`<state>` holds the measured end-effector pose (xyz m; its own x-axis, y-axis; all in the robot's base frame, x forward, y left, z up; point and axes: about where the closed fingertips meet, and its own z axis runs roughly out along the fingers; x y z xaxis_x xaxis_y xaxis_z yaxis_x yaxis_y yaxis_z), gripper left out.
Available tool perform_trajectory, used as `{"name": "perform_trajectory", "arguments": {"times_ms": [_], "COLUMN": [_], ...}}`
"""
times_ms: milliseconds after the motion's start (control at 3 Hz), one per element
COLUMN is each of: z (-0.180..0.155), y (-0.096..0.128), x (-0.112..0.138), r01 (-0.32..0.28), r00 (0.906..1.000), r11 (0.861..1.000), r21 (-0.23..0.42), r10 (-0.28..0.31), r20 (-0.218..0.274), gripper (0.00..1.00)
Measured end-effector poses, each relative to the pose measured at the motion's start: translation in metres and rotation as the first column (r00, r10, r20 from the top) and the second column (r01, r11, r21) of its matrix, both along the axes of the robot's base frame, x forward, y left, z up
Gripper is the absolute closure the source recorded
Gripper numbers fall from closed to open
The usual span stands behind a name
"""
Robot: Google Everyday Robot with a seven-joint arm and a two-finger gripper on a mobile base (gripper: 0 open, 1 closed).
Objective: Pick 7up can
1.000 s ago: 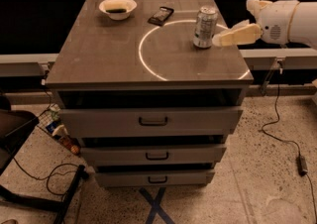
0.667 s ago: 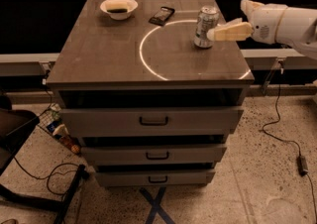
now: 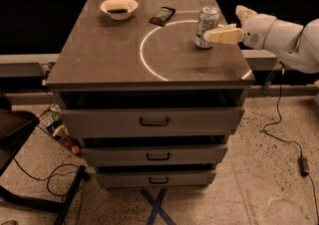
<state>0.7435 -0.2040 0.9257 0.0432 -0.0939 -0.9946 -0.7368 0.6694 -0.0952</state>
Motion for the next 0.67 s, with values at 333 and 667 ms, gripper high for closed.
{"name": "perform_trajectory", "arguments": {"times_ms": [333,667], "z": [-0.0143,-0.0224], "y": [0.0021,0.0084], "x": [0.0132,0.0228], "r01": [-0.003,-0.015], "r00": [1.0000,0.9998], "r11": [1.000,0.999], "r21": [0.022,0.038], "r10": [0.003,0.015], "r20": [0.005,0.012], "gripper": [0.00,0.00]}}
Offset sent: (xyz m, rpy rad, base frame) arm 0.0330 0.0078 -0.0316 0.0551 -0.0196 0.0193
